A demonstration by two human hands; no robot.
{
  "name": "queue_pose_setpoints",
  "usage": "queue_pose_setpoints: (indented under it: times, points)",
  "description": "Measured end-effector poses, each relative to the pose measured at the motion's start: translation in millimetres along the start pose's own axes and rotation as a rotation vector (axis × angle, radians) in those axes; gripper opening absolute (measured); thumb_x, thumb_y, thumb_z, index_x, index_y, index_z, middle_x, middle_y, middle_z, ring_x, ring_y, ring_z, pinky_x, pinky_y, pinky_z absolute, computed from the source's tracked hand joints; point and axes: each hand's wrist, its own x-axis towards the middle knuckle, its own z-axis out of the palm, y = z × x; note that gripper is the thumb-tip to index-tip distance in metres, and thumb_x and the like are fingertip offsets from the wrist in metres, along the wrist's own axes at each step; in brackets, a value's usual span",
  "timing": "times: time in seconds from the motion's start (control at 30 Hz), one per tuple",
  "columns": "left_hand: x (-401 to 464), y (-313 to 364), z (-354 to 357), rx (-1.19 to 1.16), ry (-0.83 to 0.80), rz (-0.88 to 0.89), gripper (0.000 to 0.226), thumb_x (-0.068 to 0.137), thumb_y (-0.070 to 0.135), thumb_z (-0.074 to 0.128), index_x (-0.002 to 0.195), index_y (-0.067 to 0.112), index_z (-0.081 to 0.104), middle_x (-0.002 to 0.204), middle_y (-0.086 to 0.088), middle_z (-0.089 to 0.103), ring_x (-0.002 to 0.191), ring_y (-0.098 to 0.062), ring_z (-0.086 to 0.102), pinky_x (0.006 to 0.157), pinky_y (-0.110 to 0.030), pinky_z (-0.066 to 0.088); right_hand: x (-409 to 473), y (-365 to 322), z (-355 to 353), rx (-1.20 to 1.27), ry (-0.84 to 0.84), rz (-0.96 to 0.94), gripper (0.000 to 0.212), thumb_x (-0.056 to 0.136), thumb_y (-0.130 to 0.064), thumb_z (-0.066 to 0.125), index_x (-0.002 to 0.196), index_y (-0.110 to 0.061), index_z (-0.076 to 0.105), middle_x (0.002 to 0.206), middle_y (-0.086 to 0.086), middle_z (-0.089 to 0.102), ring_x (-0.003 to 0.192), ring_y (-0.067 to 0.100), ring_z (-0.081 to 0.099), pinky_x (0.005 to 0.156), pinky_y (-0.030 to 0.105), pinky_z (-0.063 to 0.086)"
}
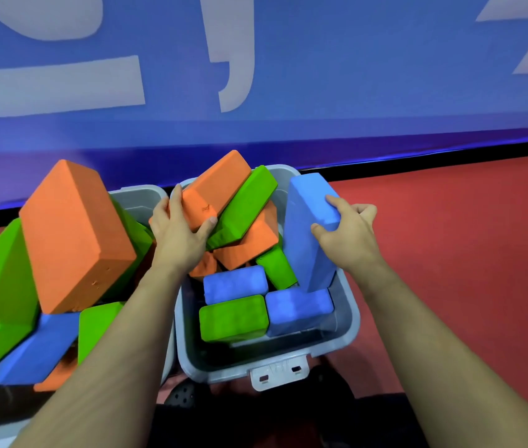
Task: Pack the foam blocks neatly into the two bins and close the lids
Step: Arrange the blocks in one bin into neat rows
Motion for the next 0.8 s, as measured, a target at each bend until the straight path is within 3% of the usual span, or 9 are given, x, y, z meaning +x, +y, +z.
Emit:
queue_pose_setpoints:
  times: [0.13,0.27,0.33,0.43,0.5,0.57,0.63,0.8]
  points:
    - [1.5,-4.1,-3.7,-0.070,0.005,-0.027,0.091,0.094,0.045,0.069,0.163,0.021,0.014,0.166,-0.012,0.012,0.153,-0.031,0.014,0.122,-0.045,0.019,4.9,-1.5,5.8,-0.038,0.015,0.040,0.062,0.088,-0.034,0.072,0.145,-0.031,0.046,0.146,0.011,0.031,0.120,0.040,0.053,0.106,0.041,0.044]
    - [-0.9,-3.2,-8.2,-0.204,0.069,-0.135,0.092,0.092,0.042,0.072,0.161,0.014,0.018,0.163,-0.013,0.015,0.150,-0.027,0.022,0.119,-0.037,0.023,5.8,-5.3,4.8,-0.089,0.046,0.052,0.063,0.085,-0.047,0.076,0.138,-0.029,0.047,0.132,0.013,0.045,0.115,0.042,0.053,0.099,0.041,0.042]
    - [-1.6,-7.1,-9.7,-0.259,0.167,-0.208,0.076,0.094,0.035,0.069,0.154,0.011,0.029,0.154,-0.014,0.027,0.141,-0.029,0.037,0.117,-0.038,0.030,6.0,-6.5,4.8,-0.066,0.067,0.054,0.060,0.085,-0.044,0.077,0.136,-0.029,0.049,0.128,0.013,0.047,0.112,0.041,0.054,0.097,0.040,0.043]
    - [-0.3,-12.9,-9.3,-0.335,0.334,-0.398,0.030,0.096,0.023,0.051,0.124,0.012,0.048,0.127,-0.010,0.052,0.111,-0.030,0.056,0.101,-0.044,0.047,4.9,-9.1,7.9,-0.025,0.099,0.041,0.058,0.086,-0.039,0.076,0.136,-0.029,0.049,0.128,0.012,0.046,0.111,0.040,0.053,0.099,0.042,0.044]
    - [1.3,-16.4,-5.6,-0.304,0.242,-0.479,0.022,0.093,0.020,0.049,0.108,0.009,0.058,0.107,-0.010,0.063,0.096,-0.033,0.061,0.088,-0.044,0.053,4.5,-11.3,8.9,-0.009,0.124,0.030,0.058,0.086,-0.037,0.076,0.136,-0.030,0.047,0.130,0.013,0.045,0.113,0.040,0.051,0.100,0.044,0.043]
    - [0.1,-22.9,4.6,-0.298,0.023,-0.511,0.018,0.091,0.012,0.055,0.101,0.002,0.066,0.098,-0.015,0.067,0.094,-0.037,0.067,0.081,-0.045,0.058,4.6,-12.1,6.9,0.018,0.142,0.040,0.059,0.086,-0.036,0.076,0.136,-0.030,0.045,0.131,0.014,0.043,0.114,0.040,0.049,0.100,0.045,0.043]
    - [-6.5,-32.7,18.3,-0.208,-0.134,-0.505,0.025,0.094,0.006,0.055,0.114,-0.002,0.068,0.109,-0.019,0.068,0.105,-0.038,0.067,0.083,-0.038,0.056,4.2,-11.4,4.2,0.039,0.145,0.056,0.062,0.087,-0.035,0.076,0.139,-0.029,0.043,0.131,0.015,0.042,0.116,0.040,0.048,0.101,0.045,0.042]
    - [-8.2,-77.8,50.8,-0.104,-0.230,-0.498,0.046,0.094,0.018,0.066,0.136,0.001,0.058,0.122,-0.018,0.070,0.110,-0.035,0.067,0.096,-0.041,0.053,2.2,-7.4,0.9,0.059,0.116,0.064,0.067,0.086,-0.035,0.077,0.142,-0.032,0.042,0.131,0.013,0.041,0.118,0.040,0.049,0.104,0.046,0.042]
